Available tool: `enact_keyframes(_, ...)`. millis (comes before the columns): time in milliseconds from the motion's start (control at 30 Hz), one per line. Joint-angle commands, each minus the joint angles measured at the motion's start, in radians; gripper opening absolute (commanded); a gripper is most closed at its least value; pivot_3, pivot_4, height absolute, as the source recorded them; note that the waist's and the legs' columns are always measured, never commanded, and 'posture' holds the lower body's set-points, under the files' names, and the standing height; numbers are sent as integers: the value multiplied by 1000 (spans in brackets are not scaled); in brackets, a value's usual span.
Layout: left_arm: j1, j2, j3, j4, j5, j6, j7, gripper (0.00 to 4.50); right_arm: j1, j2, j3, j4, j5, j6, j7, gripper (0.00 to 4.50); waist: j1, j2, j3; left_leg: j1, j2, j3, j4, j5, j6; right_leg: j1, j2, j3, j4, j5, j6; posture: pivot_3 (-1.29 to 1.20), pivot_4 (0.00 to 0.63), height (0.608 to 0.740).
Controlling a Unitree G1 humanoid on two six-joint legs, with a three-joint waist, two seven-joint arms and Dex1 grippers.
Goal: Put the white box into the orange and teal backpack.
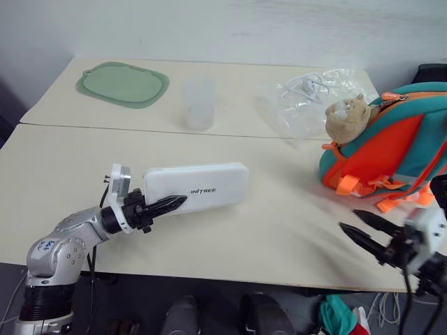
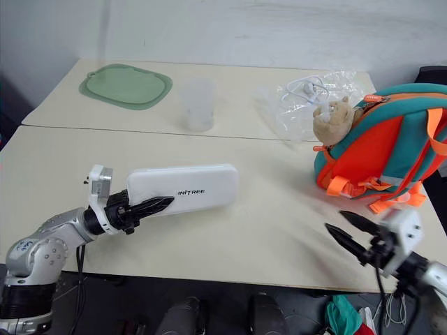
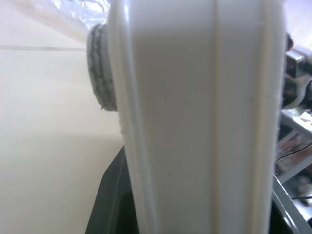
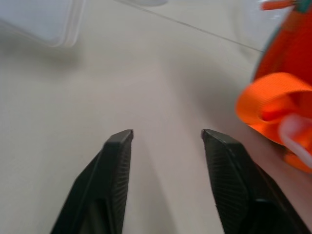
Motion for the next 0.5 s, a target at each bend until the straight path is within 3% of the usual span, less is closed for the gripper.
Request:
enact_keyframes(33, -43, 17, 30, 12, 46, -117, -45, 1357, -1, -25, -195, 136, 37, -59, -10, 3910, -4, 0, 0, 0, 0, 1, 0, 0, 1, 0, 0, 1, -1, 0, 0, 0, 150, 740)
enact_keyframes(100, -59, 31, 27, 41, 51, -120, -68, 1357, -21, -63, -223, 229, 17, -92, 12, 4473, -13, 1, 0, 1, 0, 2, -1, -1, 2, 0, 0, 2, -2, 1, 1, 0, 150, 740)
enact_keyframes(233, -79, 54, 14, 93, 60, -125, -116, 1357, -106, -177, -196, 410, -5, -123, 88, 4473, -37, 2, 1, 3, 0, 4, -3, -2, 5, 0, 1, 4, -1, 1, 2, 0, 150, 740)
enact_keyframes(333, -78, 68, 12, 96, 43, -98, -140, 1357, -266, -293, -111, 548, -19, -124, 152, 4473, -49, 3, 1, 3, 1, 7, -2, 0, 2, -1, 3, 6, 1, 1, 2, 0, 150, 740)
enact_keyframes(500, -67, 93, 31, 92, 19, -51, -161, 1357, -528, -389, 67, 718, -57, -138, 263, 4473, -47, 4, 2, 3, 2, 6, -2, 2, 1, -2, 4, 7, 2, 1, 2, 0, 150, 740)
